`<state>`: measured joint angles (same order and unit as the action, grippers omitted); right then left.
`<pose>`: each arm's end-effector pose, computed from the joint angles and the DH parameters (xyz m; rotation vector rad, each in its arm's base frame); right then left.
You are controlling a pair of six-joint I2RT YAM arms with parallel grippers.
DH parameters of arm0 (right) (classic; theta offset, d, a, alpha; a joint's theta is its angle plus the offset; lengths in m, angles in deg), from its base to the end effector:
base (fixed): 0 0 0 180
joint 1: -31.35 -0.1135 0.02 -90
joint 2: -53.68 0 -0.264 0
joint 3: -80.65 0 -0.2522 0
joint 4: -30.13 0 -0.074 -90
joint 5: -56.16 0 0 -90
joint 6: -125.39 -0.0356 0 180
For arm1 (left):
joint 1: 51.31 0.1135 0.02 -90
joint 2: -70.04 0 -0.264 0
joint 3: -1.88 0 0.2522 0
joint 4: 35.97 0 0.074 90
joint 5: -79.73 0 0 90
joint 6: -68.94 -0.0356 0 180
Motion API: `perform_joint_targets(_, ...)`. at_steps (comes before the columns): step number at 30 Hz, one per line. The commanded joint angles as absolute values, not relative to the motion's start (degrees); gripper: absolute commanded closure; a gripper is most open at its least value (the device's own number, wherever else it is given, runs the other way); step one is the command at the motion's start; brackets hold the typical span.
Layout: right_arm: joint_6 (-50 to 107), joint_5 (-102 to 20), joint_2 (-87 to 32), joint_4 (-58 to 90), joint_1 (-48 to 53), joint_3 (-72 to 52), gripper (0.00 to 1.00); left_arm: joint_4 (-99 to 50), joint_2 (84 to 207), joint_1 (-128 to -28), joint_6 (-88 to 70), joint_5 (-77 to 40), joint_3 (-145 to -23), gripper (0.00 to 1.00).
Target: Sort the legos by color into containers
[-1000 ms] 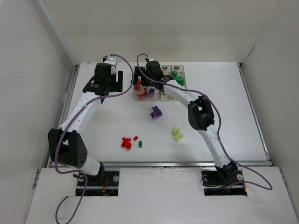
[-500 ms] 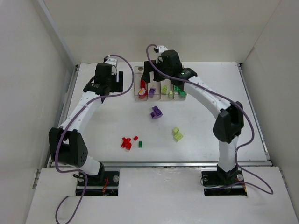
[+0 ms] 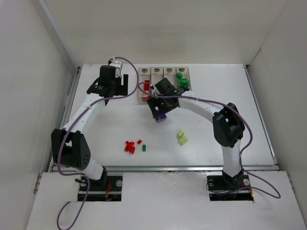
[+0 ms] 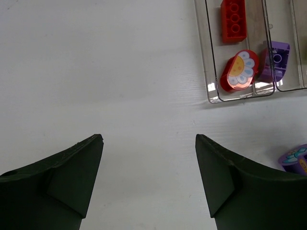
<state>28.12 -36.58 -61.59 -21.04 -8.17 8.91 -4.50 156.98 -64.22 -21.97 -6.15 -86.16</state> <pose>0.3389 0.2818 0.2284 -0.7471 2.5196 0.3551 0.3442 -0.0763 0.3266 0.2096 2.0893 -0.0507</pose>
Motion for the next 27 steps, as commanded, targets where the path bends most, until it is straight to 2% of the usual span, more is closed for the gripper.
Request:
perform_joint_targets(1, 29.06, -35.24, -61.1, -20.99, -8.98, 9.34, 0.12, -4.37, 155.91, -64.14, -21.58, -6.84, -88.87, 0.25)
perform_joint_targets(4, 29.06, -34.55, -62.24, -20.99, -9.51, 8.63, 0.15, -4.37, 155.3, -64.14, -21.59, -6.84, -88.34, 0.25)
perform_joint_targets(6, 29.06, -34.01, -62.77, -20.29, -9.52, 8.01, 0.25, -4.37, 154.77, -64.14, -21.59, -6.84, -88.34, 0.25)
perform_joint_targets(8, 29.06, -32.79, -62.78, -19.76, -9.52, 8.01, 0.39, -4.37, 154.77, -64.14, -21.59, -6.84, -88.34, 0.25)
perform_joint_targets(9, 29.06, -32.78, -62.78, -19.15, -9.52, 8.01, 0.59, -4.37, 154.77, -64.14, -21.59, -6.84, -88.34, 0.25)
perform_joint_targets(10, 28.54, -32.26, -63.3, -19.14, -9.52, 8.01, 0.68, -4.37, 154.77, -64.14, -21.59, -6.84, -88.34, 0.25)
perform_joint_targets(12, 28.54, -31.64, -63.91, -19.14, -9.52, 8.62, 0.77, -4.37, 154.77, -64.14, -21.59, -6.84, -88.34, 0.25)
perform_joint_targets(15, 28.54, -31.64, -65.14, -19.14, -9.52, 9.16, 0.81, -3.84, 154.77, -64.14, -21.59, -8.07, -88.34, 0.25)
perform_joint_targets(16, 28.54, -31.64, -65.15, -19.14, -9.52, 9.16, 0.93, -3.84, 154.25, -64.14, -22.11, -8.08, -88.34, 0.25)
perform_joint_targets(17, 28.54, -31.64, -65.15, -19.14, -9.52, 9.16, 0.99, -3.23, 154.24, -64.14, -22.11, -9.47, -88.34, 0.26)
perform_joint_targets(22, 25.38, -40.74, -61.56, -19.76, -6.46, 11.35, 1.0, -2.7, 152.84, -67.91, -32.63, -11.15, -87.56, 0.29)
perform_joint_targets(25, 21.51, -49.27, -56.73, -18.71, -1.63, 14.6, 1.0, -8.46, 148.28, -69.95, -48.44, -10.27, -82.49, 0.29)
perform_joint_targets(27, 20.46, -50.27, -53.74, -18.09, -0.9, 17.76, 1.0, -12.96, 143.1, -69.95, -55.83, -11.32, -78.87, 0.27)
